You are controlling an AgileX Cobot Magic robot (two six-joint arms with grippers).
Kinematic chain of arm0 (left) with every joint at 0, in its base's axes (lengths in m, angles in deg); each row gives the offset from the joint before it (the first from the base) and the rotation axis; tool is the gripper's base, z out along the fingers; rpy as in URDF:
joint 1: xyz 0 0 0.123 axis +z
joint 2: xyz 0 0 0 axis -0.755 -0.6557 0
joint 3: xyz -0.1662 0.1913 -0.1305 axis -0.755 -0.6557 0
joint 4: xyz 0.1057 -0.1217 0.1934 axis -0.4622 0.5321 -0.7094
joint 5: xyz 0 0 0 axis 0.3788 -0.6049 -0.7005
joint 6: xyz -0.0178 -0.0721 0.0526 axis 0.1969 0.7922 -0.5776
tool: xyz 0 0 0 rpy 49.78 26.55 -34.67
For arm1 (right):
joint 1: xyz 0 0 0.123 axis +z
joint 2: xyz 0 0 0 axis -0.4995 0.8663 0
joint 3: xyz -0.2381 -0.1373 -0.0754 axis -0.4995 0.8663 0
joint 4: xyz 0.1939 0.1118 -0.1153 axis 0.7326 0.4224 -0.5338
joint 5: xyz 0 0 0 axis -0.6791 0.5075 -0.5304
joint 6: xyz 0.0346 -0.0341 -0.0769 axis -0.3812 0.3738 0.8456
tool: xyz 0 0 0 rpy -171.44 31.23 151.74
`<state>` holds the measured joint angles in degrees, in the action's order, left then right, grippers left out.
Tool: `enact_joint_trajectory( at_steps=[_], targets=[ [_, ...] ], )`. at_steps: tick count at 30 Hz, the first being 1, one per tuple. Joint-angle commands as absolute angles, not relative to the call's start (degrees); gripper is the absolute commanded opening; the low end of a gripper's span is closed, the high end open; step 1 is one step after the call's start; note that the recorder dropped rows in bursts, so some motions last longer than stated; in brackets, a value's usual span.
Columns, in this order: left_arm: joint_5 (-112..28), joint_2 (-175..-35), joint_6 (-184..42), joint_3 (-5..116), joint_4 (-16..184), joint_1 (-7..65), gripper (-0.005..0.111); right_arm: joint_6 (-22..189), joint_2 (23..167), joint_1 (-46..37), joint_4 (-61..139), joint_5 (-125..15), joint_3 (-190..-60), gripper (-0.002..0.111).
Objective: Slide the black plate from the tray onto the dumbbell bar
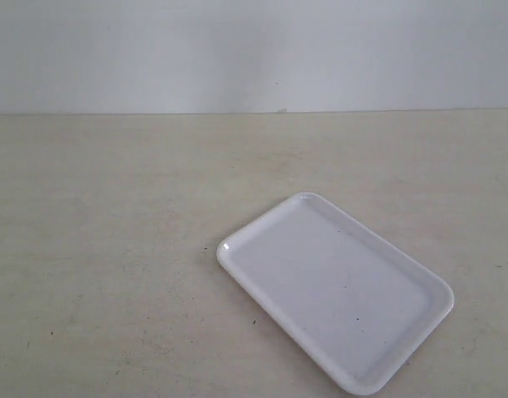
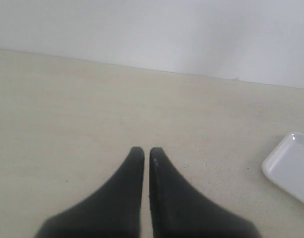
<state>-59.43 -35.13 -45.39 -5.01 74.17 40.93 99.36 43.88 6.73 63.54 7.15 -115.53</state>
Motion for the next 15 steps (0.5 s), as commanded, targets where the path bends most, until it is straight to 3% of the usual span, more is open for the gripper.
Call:
enact_joint_trajectory(
  at_steps=[1, 15],
  targets=[
    [-58.8, -35.0, -45.5, -5.2, 74.2, 41.1, 0.004, 101.0, 43.7, 6.6, 64.0, 2.3, -113.6, 0.000],
    [-58.8, -35.0, -49.2, -5.2, 71.9, 44.6, 0.004, 108.4, 43.8, 6.6, 75.0, -37.6, -91.7, 0.000]
  ],
)
